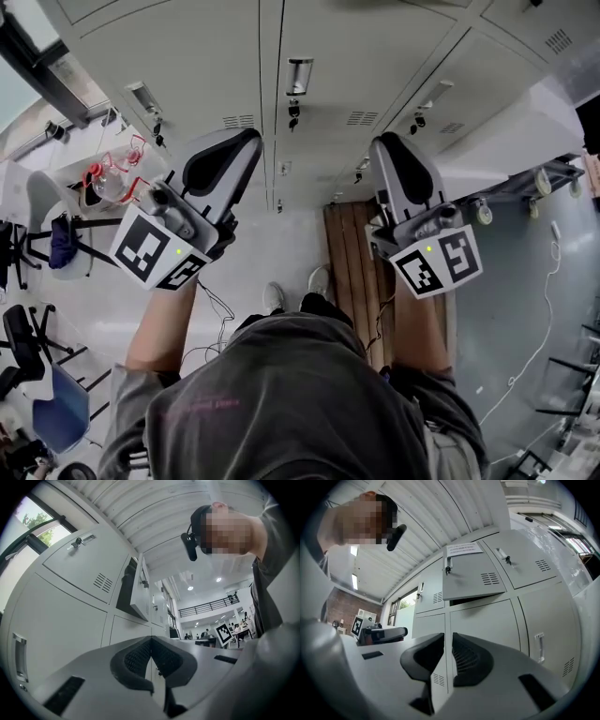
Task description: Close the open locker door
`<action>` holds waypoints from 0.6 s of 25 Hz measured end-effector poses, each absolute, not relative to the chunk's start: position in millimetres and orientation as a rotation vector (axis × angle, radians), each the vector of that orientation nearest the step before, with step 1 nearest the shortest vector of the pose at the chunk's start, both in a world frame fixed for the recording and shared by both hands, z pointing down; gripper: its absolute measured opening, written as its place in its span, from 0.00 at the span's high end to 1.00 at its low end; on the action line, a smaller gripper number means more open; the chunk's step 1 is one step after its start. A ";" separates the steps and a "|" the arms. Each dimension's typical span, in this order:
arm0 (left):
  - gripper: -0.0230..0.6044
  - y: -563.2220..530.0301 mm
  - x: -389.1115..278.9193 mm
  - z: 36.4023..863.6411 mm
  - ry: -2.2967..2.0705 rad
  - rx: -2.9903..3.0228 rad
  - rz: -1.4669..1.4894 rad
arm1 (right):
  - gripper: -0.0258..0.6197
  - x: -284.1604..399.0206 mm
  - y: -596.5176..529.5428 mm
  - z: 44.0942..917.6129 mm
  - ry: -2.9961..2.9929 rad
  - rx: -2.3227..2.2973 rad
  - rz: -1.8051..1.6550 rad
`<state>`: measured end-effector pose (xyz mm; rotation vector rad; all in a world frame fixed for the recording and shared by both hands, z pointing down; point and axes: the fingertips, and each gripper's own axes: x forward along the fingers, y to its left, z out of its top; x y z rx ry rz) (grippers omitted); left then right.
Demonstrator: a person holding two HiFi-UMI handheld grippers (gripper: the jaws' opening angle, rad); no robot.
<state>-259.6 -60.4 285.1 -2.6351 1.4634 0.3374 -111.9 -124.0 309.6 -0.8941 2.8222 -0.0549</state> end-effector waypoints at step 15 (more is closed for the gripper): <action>0.94 -32.5 -259.0 313.9 1.634 -2.607 0.313 | 0.88 -121.2 -82.5 327.7 2.925 -0.704 -0.108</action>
